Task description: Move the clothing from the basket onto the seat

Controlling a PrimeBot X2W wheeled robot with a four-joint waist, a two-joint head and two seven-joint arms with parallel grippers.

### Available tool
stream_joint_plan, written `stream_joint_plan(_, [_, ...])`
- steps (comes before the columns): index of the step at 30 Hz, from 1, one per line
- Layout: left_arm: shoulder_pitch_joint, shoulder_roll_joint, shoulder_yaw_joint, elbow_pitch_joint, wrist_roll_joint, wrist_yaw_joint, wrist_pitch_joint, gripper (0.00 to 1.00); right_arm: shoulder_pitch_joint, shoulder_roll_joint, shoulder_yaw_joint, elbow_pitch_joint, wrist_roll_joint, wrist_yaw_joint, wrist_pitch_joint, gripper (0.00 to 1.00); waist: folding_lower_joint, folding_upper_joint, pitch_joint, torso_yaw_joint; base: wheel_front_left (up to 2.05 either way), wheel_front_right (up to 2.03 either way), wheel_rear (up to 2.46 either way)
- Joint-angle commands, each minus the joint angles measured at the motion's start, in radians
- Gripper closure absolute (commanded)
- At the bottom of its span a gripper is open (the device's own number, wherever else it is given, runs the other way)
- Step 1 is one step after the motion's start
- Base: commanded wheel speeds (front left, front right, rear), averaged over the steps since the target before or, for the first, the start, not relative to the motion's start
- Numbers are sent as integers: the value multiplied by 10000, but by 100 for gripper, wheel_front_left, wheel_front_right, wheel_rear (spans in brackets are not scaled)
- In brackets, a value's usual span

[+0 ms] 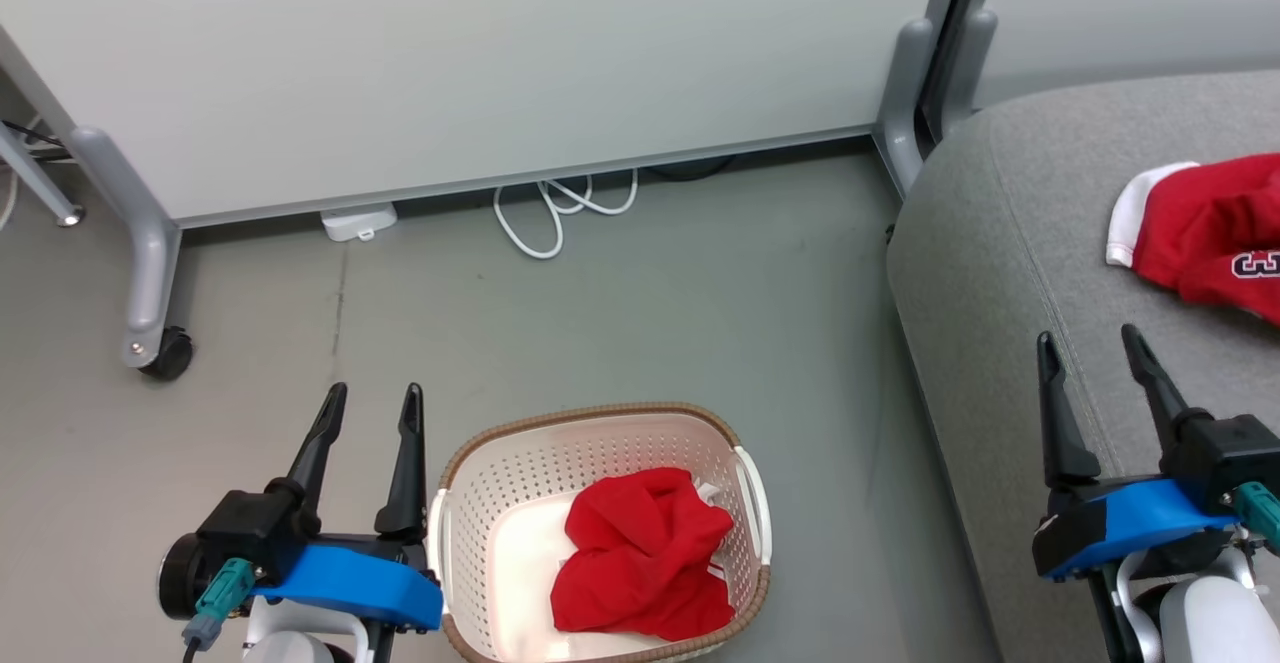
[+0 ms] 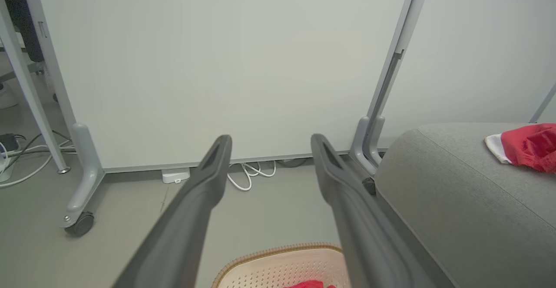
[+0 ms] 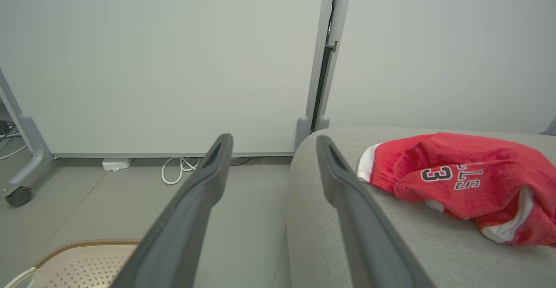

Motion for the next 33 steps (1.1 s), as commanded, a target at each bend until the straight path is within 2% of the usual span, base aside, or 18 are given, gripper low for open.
stream_joint_plan(1, [98, -39, 231, 71, 32, -13, -47, 0, 298, 53, 153, -200, 126, -1, 50, 0, 2, -1, -236, 214, 0, 0, 0])
stream_joint_plan(15, [83, -7, 342, 591, -38, -13, -47, 0, 889, 106, 658, -228, 686, -1, 8, 0, 2, -1, -647, 740, 0, 0, 0])
stream_joint_plan(33, [-67, -40, 360, 669, 2, -14, -48, 0, 567, 107, 887, 160, 742, -3, -189, 0, 2, -1, -482, 641, 0, 0, 0])
